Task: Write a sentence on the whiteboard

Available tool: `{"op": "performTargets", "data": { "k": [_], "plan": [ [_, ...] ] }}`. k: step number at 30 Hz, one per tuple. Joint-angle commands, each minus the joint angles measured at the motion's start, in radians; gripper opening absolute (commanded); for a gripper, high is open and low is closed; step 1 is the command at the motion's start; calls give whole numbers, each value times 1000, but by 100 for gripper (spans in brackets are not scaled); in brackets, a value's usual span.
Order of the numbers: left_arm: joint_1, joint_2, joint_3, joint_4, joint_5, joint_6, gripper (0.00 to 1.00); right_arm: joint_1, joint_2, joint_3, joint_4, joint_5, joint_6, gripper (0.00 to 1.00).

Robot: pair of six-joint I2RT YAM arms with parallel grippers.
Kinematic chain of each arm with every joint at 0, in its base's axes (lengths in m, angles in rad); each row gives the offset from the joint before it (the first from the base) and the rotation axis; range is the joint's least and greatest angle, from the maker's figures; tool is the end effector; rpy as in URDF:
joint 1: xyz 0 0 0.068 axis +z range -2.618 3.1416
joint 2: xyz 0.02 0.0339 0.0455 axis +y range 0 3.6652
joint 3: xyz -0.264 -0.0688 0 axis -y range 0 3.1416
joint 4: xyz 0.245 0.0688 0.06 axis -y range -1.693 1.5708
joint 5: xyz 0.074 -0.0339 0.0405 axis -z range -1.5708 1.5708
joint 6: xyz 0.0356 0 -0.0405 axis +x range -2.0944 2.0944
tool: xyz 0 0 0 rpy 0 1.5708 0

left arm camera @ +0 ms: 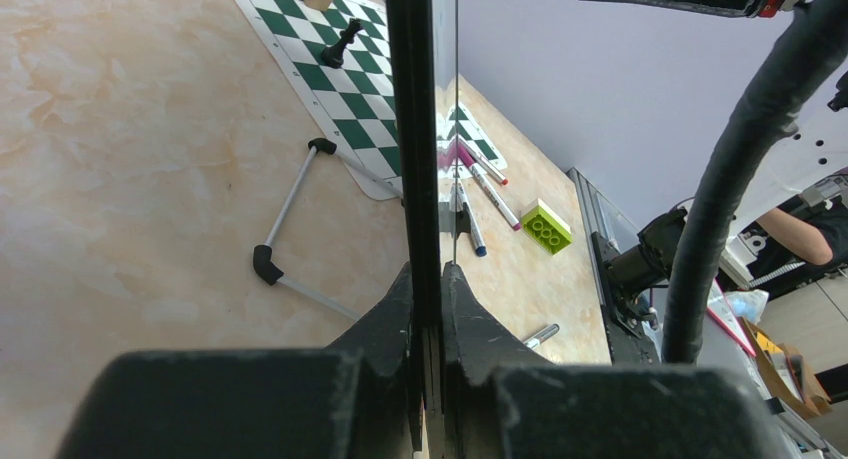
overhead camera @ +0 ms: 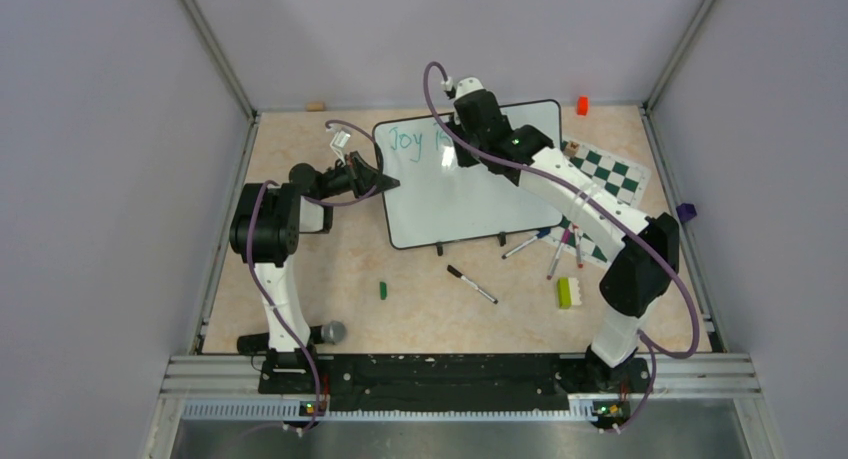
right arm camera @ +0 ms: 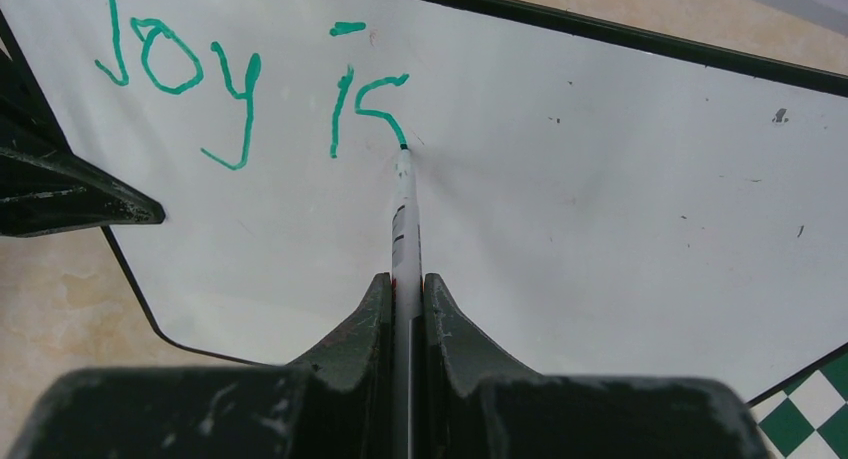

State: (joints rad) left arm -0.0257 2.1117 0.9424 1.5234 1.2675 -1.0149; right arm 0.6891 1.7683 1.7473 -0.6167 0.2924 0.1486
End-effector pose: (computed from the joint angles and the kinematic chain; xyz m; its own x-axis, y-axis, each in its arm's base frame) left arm 0.3853 -0.0439 0.1671 -0.5837 -0.2388 -0.7761 0.7707 0.1378 -0.6221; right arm 0.3190 0.2495 0.3629 -0.5181 -0.2432 -0.8200 -0.3573 0.9326 -0.0508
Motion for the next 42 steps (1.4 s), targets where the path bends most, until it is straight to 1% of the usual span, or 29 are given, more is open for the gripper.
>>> {"op": "performTargets", "data": {
  "k": [1,12,17,21,27,32,34,35,38,42],
  "plan": [
    [-33,8,-25,95,173,134,0,-11,-32,-4,2,-14,-7,0],
    [-33,8,-25,95,172,134,0,-11,1,44,3,-105,1,0],
    [-33,8,-25,95,173,134,0,-10,-49,27,36,-142,8,0],
    [-33,8,-25,94,173,134,0,-10,-133,-59,91,-137,23,0],
    [-33,6,-26,94,173,136,0,-11,-284,-229,169,-72,30,0],
    [-33,5,-26,95,173,136,0,-5,-413,-349,230,-115,80,0],
    [-33,3,-26,95,174,136,0,27,-481,-424,287,-59,112,0],
    [-33,5,-24,95,173,135,0,53,-491,-432,295,-15,119,0],
    [-34,4,-25,95,173,136,0,117,-451,-394,224,78,150,0],
    [-34,2,-24,95,177,135,0,173,-385,-358,165,135,207,0]
  ]
}}
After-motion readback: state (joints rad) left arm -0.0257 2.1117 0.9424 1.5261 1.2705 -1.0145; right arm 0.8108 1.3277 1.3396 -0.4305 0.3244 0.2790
